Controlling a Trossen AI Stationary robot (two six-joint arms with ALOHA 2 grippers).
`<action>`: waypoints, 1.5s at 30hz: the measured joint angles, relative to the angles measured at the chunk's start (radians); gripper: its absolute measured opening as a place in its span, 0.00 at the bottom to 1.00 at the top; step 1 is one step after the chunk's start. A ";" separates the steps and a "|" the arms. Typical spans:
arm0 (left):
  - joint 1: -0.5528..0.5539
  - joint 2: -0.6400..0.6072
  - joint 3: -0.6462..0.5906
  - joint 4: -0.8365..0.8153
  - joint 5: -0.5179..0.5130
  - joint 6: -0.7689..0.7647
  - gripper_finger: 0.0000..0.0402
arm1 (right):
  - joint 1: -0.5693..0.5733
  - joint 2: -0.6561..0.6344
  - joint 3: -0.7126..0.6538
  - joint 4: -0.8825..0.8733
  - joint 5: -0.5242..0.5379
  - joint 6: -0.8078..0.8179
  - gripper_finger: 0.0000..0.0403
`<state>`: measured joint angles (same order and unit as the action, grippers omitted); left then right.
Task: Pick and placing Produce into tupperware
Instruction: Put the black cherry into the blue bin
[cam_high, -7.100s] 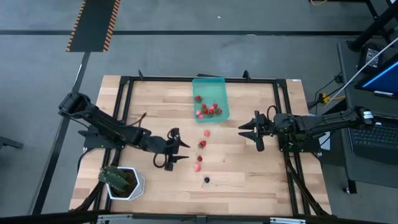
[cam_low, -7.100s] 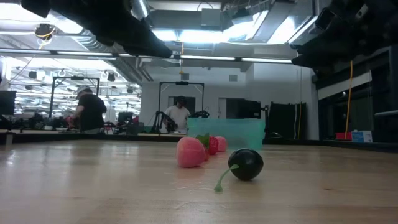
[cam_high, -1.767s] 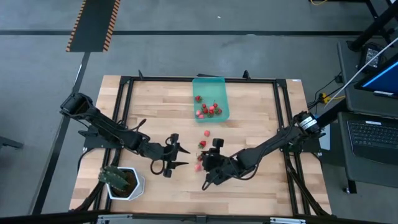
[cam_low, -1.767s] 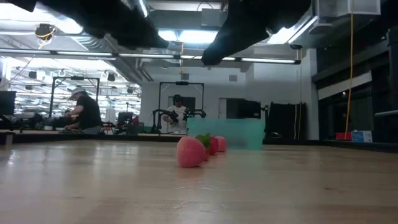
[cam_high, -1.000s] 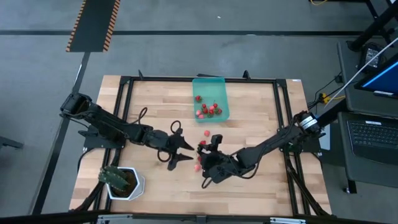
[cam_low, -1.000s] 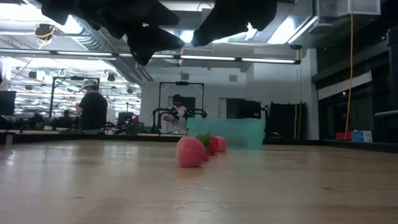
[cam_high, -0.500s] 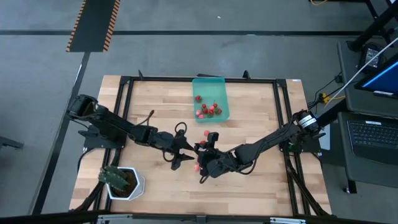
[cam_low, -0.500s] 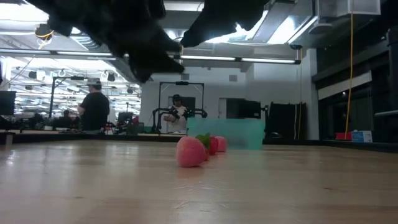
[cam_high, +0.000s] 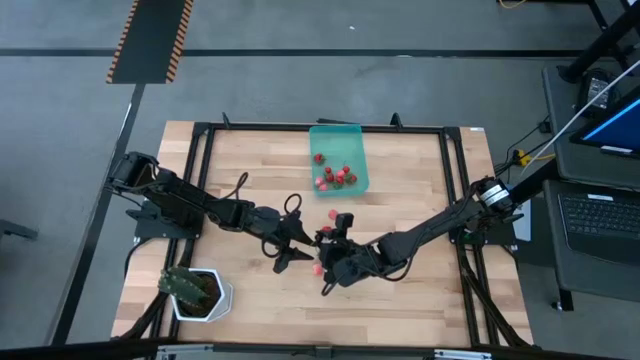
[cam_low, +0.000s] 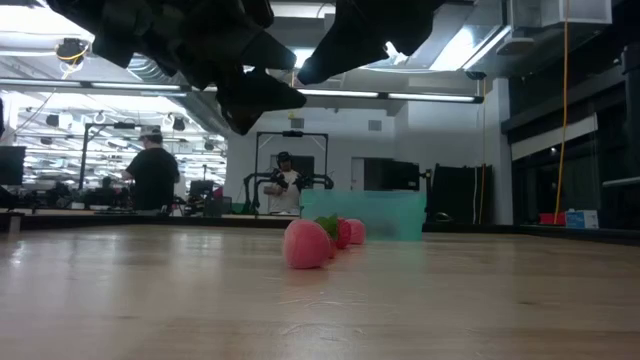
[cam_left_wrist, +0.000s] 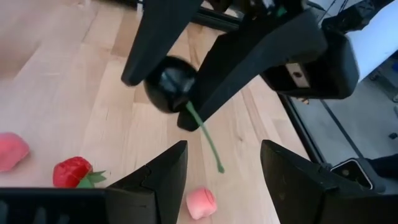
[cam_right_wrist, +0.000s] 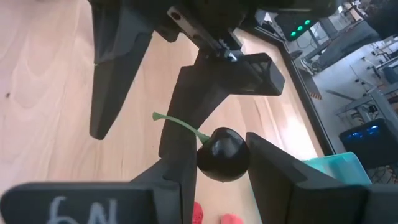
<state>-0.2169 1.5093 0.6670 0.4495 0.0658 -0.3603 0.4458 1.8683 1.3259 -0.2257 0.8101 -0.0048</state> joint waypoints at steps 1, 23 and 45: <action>0.000 0.000 0.000 -0.003 0.000 0.000 0.48 | 0.000 0.000 -0.003 0.002 0.000 0.001 0.29; 0.021 0.000 0.000 0.003 -0.054 0.031 0.01 | 0.000 0.000 -0.007 -0.004 -0.020 0.022 0.29; 0.019 -0.005 0.000 -0.034 -0.062 0.083 0.00 | 0.000 0.001 -0.007 -0.008 -0.021 0.031 0.65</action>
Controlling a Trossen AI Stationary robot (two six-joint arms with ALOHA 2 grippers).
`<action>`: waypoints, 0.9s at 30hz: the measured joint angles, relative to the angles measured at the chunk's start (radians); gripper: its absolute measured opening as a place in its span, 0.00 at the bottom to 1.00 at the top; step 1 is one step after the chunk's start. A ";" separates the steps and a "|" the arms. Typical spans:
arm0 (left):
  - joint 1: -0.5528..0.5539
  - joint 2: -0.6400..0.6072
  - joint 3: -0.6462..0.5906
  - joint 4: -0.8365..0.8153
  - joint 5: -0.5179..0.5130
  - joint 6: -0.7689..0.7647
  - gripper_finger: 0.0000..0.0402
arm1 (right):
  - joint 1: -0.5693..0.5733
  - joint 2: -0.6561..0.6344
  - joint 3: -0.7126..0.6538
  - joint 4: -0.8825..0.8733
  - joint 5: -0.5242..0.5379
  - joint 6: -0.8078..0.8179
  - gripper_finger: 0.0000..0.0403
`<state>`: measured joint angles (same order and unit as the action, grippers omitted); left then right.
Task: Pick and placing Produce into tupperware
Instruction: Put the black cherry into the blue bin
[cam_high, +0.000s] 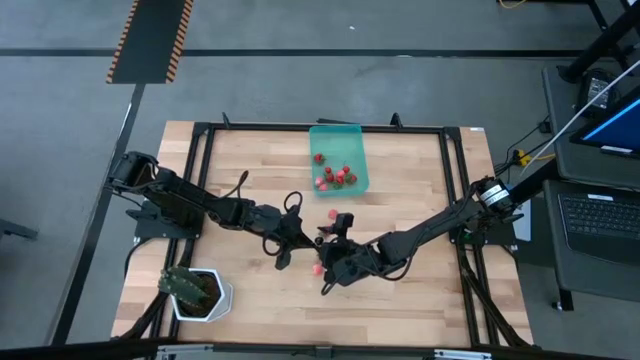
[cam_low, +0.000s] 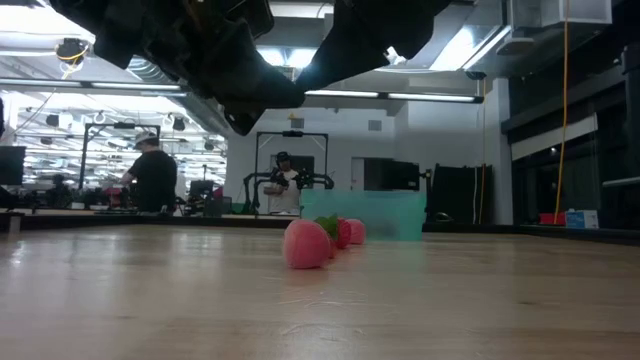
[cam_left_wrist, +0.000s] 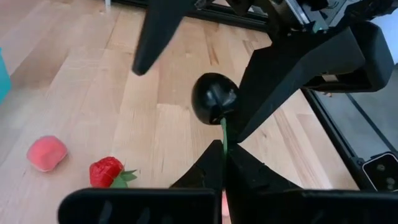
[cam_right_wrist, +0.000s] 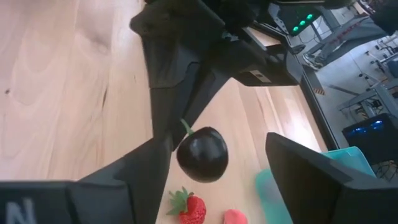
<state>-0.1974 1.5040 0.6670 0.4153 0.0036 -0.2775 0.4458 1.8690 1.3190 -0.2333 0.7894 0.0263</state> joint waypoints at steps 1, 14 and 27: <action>0.000 0.000 0.000 -0.001 0.000 0.000 0.00 | 0.000 0.000 0.000 -0.002 -0.001 -0.003 0.66; 0.032 -0.146 0.000 -0.127 -0.056 0.050 0.00 | 0.012 -0.051 -0.002 -0.276 -0.007 0.236 0.67; 0.027 -0.245 0.001 -0.184 -0.119 0.132 0.00 | 0.126 -0.159 -0.001 -0.464 0.245 0.418 0.67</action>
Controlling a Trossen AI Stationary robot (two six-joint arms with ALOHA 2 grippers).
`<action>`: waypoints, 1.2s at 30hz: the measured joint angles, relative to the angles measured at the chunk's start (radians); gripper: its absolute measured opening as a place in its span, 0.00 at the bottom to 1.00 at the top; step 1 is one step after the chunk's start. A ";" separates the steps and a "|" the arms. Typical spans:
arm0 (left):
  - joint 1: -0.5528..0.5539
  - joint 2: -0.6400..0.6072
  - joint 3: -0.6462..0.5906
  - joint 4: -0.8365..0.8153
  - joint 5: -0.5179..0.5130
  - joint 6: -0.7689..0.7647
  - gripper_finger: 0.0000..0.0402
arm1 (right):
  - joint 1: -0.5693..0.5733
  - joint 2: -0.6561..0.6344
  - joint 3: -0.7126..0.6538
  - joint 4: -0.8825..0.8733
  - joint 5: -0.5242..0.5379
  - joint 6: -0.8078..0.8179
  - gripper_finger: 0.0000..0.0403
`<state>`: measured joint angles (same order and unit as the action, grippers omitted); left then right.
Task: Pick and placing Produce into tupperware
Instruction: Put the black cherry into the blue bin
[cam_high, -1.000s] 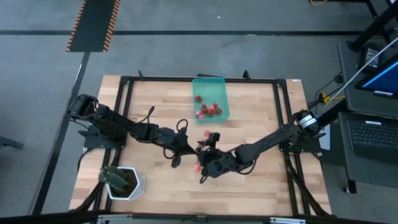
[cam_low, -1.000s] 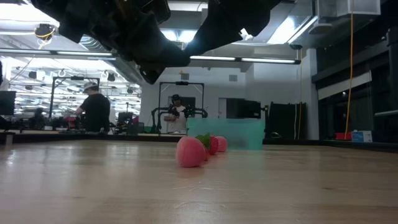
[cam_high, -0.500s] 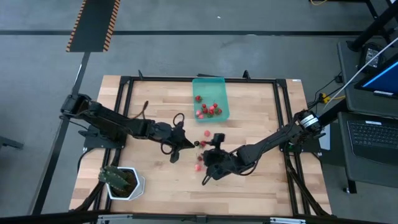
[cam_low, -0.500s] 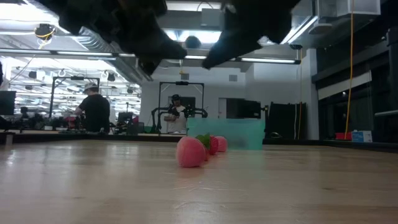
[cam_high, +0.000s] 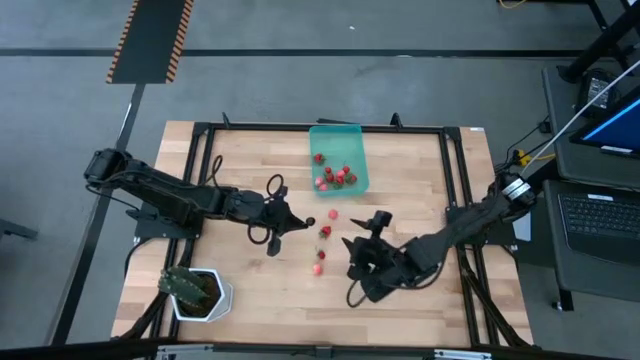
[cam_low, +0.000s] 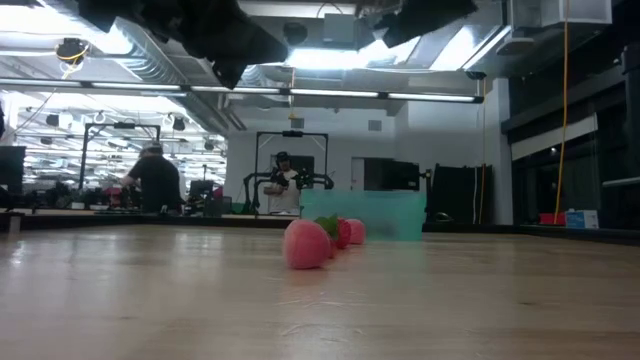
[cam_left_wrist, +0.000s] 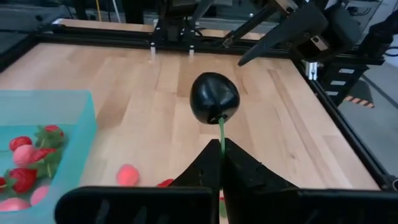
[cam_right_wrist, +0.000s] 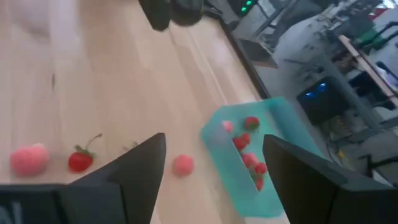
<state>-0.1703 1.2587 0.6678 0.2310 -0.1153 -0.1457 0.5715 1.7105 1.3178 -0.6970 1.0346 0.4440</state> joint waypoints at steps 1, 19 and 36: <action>0.000 0.000 0.000 0.001 -0.004 0.003 0.00 | 0.009 0.000 0.000 -0.031 0.009 0.030 0.67; 0.004 0.001 0.000 0.015 -0.007 0.026 0.00 | 0.032 -0.257 -0.413 0.357 -0.093 0.031 0.62; 0.240 0.107 -0.001 0.178 0.193 0.030 0.00 | 0.009 -0.469 -0.724 0.838 -0.174 -0.265 0.57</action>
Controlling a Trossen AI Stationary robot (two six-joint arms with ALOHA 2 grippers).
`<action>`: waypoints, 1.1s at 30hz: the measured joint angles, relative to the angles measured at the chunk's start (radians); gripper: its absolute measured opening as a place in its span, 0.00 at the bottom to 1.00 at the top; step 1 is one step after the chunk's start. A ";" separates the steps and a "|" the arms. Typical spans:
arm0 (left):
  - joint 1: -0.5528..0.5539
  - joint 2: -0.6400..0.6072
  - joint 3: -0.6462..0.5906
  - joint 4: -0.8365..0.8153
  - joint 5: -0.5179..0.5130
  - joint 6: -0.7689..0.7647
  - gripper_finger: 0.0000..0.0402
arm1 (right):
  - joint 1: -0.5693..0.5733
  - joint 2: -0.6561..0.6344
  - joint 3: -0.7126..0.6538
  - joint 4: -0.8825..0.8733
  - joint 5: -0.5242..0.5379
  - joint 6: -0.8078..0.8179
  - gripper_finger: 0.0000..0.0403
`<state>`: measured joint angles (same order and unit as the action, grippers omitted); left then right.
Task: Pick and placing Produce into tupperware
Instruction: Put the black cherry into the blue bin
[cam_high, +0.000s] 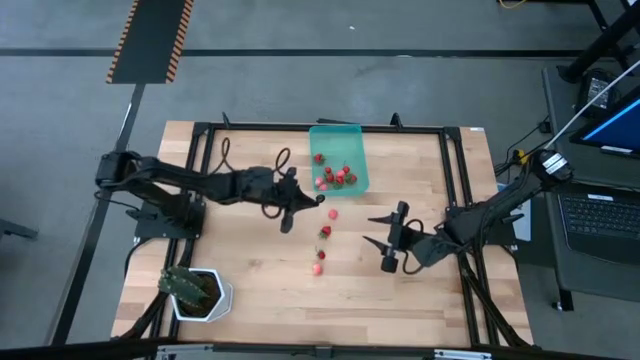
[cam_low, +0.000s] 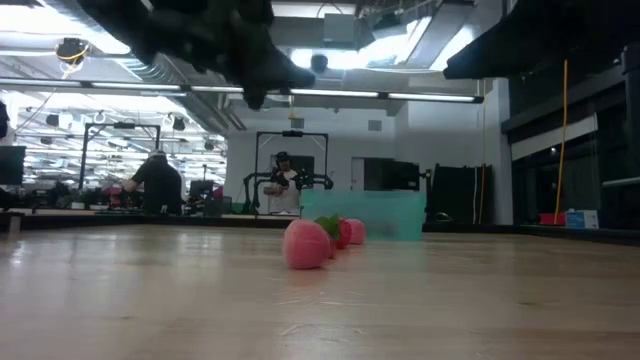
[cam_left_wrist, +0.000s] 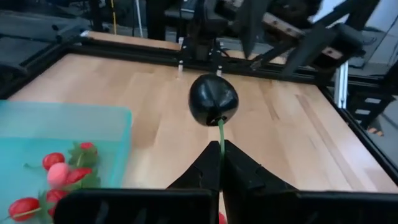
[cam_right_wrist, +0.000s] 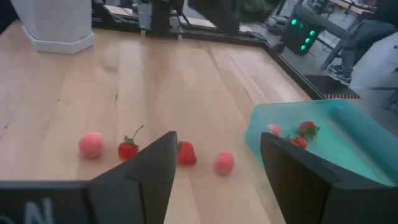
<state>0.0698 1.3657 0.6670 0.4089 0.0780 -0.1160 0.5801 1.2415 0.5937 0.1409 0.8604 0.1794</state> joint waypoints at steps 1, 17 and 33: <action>0.021 0.024 0.000 0.028 0.026 -0.002 0.00 | -0.004 0.000 -0.001 0.005 0.000 -0.002 0.57; 0.211 0.225 0.107 0.127 0.220 0.031 0.00 | -0.128 -0.002 -0.004 0.014 -0.185 -0.053 0.58; 0.299 0.431 0.382 -0.166 0.171 0.100 0.00 | -0.226 -0.015 -0.083 0.145 -0.305 -0.105 0.58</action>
<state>0.3685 1.7964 1.0491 0.2433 0.2494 -0.0155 0.3539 1.2266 0.5111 0.2861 0.5552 0.0741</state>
